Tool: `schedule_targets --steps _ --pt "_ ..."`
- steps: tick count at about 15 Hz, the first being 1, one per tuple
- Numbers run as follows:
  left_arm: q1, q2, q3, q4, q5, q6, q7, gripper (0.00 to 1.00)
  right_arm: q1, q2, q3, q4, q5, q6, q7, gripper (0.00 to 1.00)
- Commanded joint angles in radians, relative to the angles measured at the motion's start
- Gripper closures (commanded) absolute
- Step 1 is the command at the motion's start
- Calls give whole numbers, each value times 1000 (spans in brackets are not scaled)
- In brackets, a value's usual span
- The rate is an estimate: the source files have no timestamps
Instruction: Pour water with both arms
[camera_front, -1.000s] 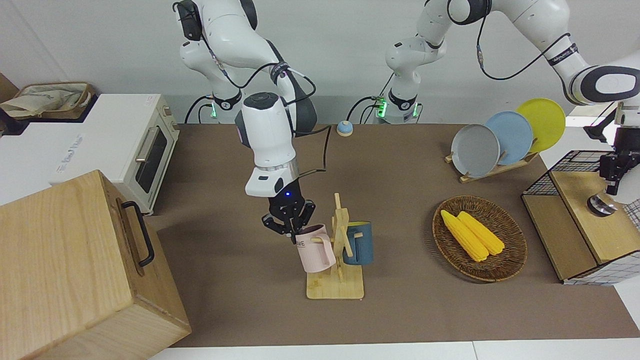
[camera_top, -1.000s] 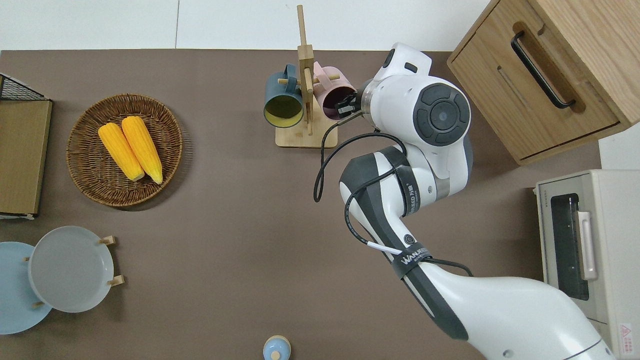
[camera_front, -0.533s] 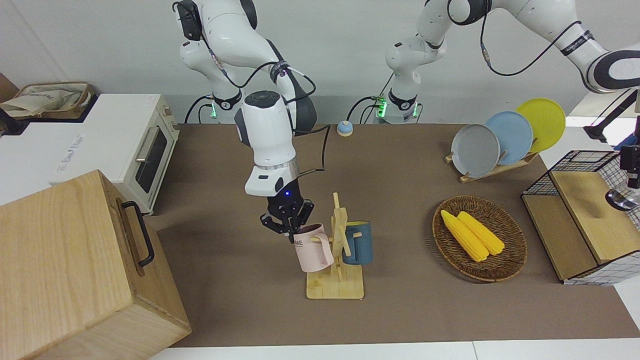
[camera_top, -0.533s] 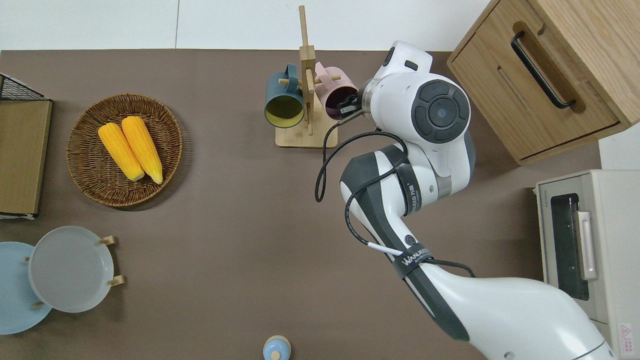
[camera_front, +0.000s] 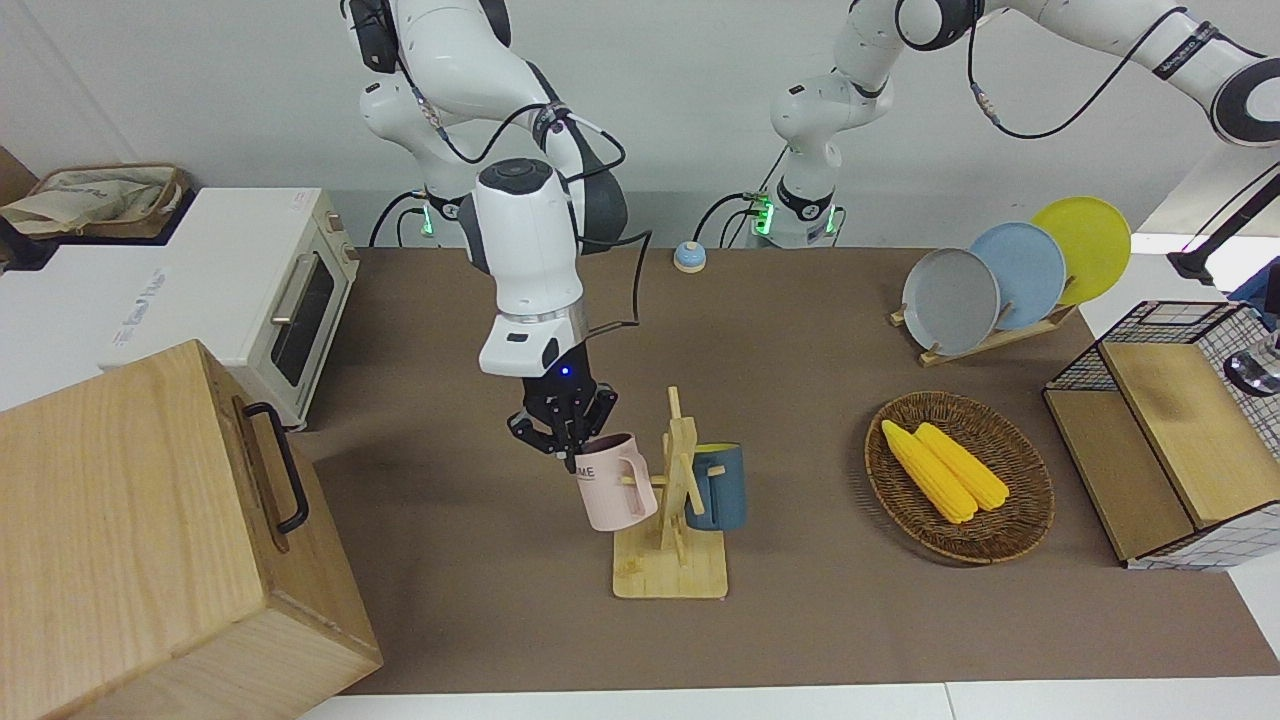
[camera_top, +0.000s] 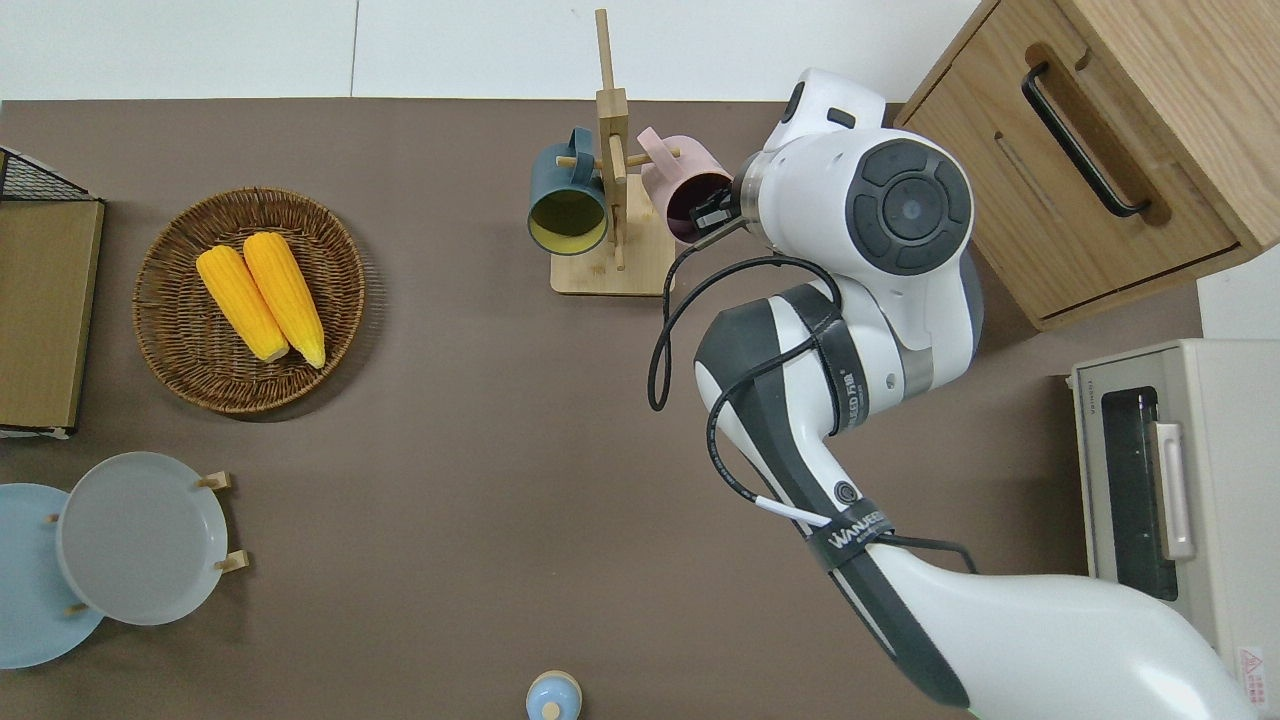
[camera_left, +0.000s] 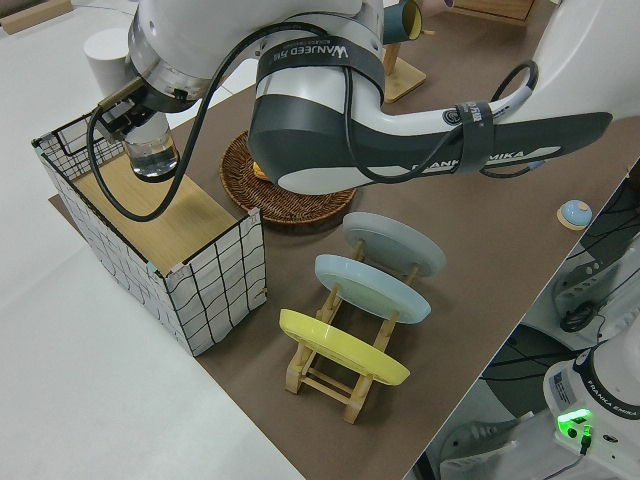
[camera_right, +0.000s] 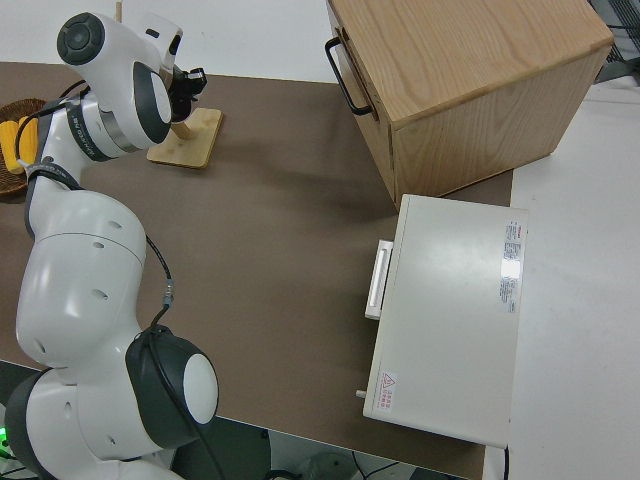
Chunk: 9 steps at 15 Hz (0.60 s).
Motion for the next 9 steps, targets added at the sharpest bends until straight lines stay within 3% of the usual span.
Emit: schedule_targets --steps 1,9 --pt "-4 -7 8 66 53 -78 -73 1000 -17 -31 8 -6 -16 -31 -39 1000" --pt "-13 -59 -6 63 110 -79 -135 1000 -62 -59 11 -17 -11 -69 -86 1000"
